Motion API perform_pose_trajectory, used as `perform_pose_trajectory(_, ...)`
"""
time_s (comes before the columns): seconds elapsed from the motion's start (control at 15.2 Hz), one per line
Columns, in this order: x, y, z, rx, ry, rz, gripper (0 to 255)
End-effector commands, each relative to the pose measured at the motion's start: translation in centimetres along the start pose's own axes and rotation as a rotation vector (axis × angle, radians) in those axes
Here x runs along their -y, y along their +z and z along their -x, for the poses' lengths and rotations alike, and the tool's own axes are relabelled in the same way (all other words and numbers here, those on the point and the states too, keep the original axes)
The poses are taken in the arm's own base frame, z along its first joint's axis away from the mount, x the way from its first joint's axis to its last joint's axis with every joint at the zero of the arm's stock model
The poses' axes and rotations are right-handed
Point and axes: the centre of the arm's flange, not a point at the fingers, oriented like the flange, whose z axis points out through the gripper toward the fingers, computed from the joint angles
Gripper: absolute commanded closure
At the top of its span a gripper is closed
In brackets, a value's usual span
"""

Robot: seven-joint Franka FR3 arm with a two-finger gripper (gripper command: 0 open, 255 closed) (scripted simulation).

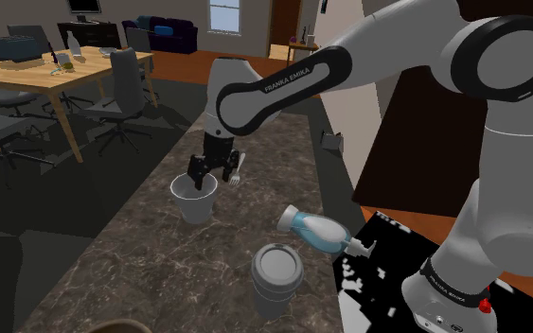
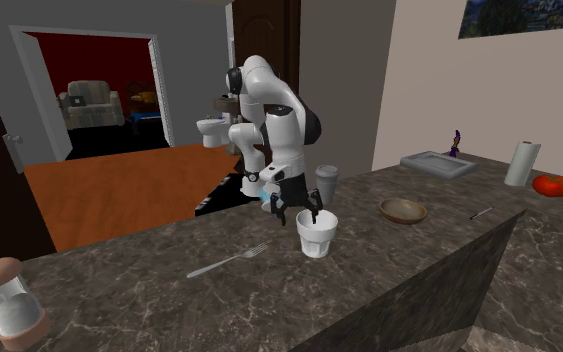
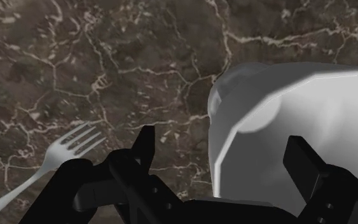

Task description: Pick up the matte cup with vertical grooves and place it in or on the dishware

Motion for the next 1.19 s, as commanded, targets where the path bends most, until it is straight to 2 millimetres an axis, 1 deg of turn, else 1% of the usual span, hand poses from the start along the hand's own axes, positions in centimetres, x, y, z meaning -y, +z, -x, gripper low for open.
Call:
perform_pose_trajectory(0.0,0.0,0.0,0.0,0.0,0.0,0.0,0)
perform_pose_trajectory(0.2,0.0,0.0,0.0,0.0,0.0,0.0,0)
perform_pose_trajectory(0.26,0.0,0.0,0.0,0.0,0.0,0.0,255)
perform_pose_trajectory(0.86,0.0,0.0,0.0,0.0,0.0,0.0,255)
perform_pose_trajectory(1.12,0.4,-2.0,0.0,0.0,0.0,0.0,255)
